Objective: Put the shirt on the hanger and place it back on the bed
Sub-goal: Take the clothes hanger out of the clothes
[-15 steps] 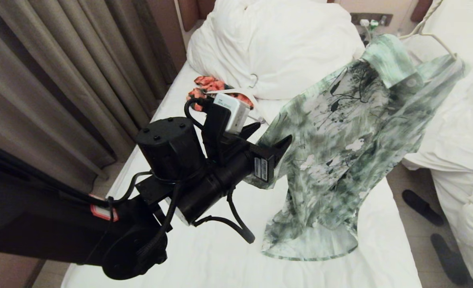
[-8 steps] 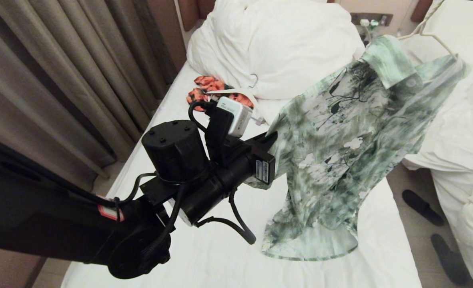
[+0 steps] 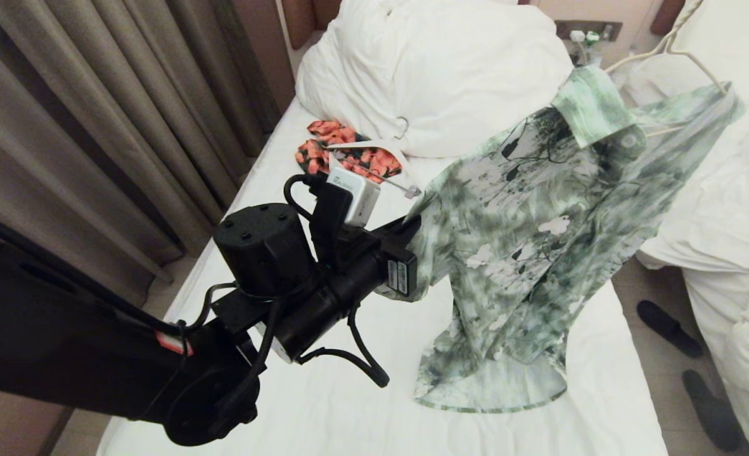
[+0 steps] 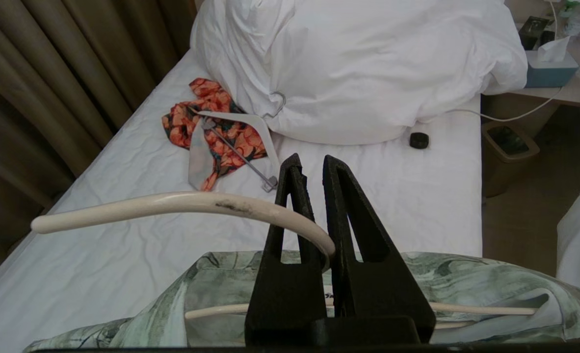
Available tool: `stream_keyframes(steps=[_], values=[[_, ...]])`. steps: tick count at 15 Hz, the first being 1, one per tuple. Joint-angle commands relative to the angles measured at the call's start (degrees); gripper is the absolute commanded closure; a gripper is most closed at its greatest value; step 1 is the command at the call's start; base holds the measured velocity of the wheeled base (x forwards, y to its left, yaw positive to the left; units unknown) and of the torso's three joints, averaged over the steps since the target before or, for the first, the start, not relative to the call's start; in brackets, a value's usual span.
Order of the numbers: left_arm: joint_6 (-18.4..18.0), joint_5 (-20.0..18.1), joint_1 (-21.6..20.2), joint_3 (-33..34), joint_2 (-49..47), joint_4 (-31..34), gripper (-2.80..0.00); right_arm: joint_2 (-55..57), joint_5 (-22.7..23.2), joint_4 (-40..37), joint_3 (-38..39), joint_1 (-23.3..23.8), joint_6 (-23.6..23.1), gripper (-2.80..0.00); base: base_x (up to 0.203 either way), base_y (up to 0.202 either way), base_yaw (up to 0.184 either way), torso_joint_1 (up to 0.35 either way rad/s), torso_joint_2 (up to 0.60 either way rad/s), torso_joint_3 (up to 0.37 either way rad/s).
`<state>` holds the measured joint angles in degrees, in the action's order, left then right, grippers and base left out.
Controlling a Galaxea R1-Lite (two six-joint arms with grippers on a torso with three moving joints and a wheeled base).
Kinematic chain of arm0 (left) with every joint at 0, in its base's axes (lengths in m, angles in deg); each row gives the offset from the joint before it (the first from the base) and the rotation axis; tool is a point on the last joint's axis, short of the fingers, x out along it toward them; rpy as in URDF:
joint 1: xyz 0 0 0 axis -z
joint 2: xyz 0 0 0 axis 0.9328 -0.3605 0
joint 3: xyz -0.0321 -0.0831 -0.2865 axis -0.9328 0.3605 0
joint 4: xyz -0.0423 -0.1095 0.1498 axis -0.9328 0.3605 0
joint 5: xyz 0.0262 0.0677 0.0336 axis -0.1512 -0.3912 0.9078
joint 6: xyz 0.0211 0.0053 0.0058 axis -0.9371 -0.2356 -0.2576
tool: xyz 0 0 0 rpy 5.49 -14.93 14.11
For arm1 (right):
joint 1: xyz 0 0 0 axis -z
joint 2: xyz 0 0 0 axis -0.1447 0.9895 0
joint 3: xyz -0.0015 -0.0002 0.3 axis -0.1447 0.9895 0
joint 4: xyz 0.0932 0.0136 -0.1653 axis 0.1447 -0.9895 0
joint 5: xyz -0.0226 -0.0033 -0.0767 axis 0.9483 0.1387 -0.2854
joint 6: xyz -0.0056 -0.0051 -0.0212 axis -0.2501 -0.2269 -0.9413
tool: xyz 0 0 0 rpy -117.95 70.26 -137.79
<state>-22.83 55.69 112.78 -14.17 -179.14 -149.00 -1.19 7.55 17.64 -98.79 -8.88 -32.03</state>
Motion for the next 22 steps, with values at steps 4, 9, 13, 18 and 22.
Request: stream_keyframes(steps=[4,9,13,18,22], values=[[-0.1,-0.1,-2.9,2.1,-1.7,-3.9,0.0,0.5,0.0,0.0,0.0,0.0,-0.1,0.0,0.0,0.0,0.0,0.0,0.0,0.0],[0.0,-1.3,-4.4,2.4,-0.4,-4.5,0.0,1.5,0.1,0.0,-0.1,1.2,-0.2,0.0,0.0,0.0,0.0,0.0,0.0,0.0],[0.0,-1.4,-4.7,3.6,-0.6,-4.8,0.0,1.5,0.1,0.1,-0.7,1.5,-0.3,0.0,0.0,0.0,0.0,0.0,0.0,0.0],[0.4,-1.3,-4.8,4.6,0.4,-4.8,0.0,1.3,1.0,0.0,-1.1,2.9,-0.1,0.0,0.0,0.0,0.0,0.0,0.0,0.0],[-0.1,0.4,-4.0,4.2,2.2,-4.4,0.0,1.2,1.5,0.0,-1.0,3.2,-0.1,0.0,0.0,0.0,0.0,0.0,0.0,0.0]])
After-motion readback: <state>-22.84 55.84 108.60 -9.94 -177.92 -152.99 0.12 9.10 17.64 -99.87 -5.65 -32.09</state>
